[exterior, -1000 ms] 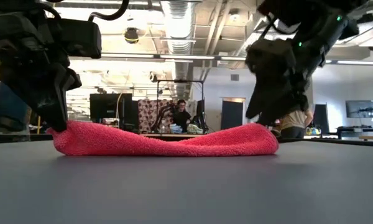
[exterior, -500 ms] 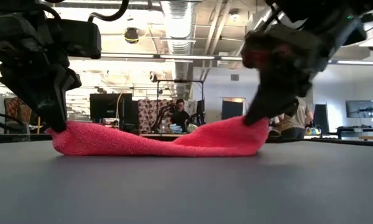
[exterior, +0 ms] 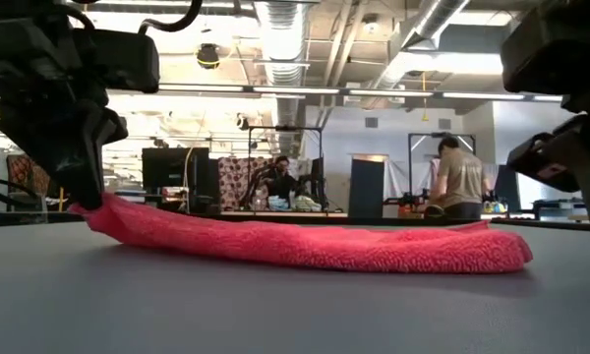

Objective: Roll towel
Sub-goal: Fold the pink microfiber towel

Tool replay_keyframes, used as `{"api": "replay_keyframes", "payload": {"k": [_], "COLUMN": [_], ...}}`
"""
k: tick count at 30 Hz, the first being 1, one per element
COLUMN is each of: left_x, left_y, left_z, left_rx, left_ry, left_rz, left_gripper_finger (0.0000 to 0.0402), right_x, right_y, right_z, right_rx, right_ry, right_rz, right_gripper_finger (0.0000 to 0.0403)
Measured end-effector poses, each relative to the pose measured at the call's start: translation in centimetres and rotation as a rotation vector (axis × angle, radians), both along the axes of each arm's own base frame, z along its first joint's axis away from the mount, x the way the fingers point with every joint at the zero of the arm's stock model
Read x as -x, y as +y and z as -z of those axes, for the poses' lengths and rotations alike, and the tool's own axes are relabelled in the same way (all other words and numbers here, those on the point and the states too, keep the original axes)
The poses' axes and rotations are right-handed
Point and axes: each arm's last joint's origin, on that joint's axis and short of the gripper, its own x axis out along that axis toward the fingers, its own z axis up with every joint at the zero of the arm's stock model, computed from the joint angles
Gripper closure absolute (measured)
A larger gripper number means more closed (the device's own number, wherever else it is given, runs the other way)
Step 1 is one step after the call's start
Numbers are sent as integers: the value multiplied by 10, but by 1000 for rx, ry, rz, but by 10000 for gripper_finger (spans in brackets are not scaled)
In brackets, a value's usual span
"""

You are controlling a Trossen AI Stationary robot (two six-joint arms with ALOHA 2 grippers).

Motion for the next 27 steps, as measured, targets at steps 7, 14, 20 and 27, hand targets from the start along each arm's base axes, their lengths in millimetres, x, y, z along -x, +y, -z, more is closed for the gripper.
{"api": "replay_keyframes", "payload": {"k": [7,14,20,27], "left_x": [-2,-2,-5,-7], "left_y": [-1,-3,-5,-6], "left_z": [-1,2,13,20], "left_rx": [29,23,0,-18], "left_ry": [-12,-2,28,46], "left_rz": [2,8,29,54], "left_gripper_finger": [401,401,401,401], "right_x": [-21,-37,-43,-68], "right_y": [-16,-27,-23,-36], "right_z": [-10,-16,-8,16], "right_rx": [0,-62,67,52], "right_ry": [-177,-272,-337,-292], "right_rz": [254,327,134,1], "right_gripper_finger": [232,230,231,238]}}
